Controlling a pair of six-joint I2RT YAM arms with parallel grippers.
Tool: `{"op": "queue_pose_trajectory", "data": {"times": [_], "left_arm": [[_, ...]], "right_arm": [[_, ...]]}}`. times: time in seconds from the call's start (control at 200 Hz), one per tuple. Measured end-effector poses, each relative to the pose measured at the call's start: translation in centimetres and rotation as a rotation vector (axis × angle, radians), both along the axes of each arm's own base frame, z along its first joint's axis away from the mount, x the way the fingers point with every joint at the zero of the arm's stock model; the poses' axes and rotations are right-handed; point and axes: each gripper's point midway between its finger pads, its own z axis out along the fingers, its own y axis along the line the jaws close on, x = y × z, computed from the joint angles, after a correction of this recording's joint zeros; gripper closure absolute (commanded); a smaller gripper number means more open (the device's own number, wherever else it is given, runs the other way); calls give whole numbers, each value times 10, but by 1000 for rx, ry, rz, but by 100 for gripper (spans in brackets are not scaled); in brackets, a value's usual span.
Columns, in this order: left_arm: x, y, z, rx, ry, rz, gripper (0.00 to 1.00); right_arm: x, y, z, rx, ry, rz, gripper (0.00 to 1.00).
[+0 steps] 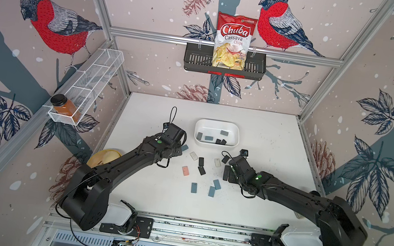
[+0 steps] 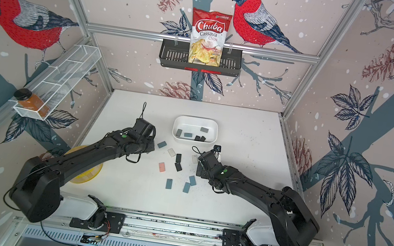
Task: Put the eraser in the storage box
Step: Place the eraser in the storage box.
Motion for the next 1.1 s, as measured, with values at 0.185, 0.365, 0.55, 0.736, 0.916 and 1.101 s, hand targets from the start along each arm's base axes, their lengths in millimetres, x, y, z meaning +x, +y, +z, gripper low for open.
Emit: {"op": "queue_pose_trajectory", "data": {"times": [0.185, 0.365, 0.55, 0.736, 0.916, 1.101], "left_arm": [[36, -30, 35, -32, -57, -47, 87], [72, -59, 44, -52, -59, -78, 87], [106, -86, 33, -42, -45, -105, 87], [132, -111, 16, -29, -23, -128, 87], [148, -125, -9, -11, 20, -146, 87], [154, -130, -31, 6, 58, -152, 84]], "right_arm": [[5, -1, -8, -10, 9, -7, 7], [6, 1, -17, -15, 27, -2, 15], [8, 4, -22, -16, 39, 5, 18], [12, 8, -27, -23, 46, 17, 21], [14, 10, -30, -29, 56, 25, 27], [14, 12, -31, -36, 60, 39, 34]]}}
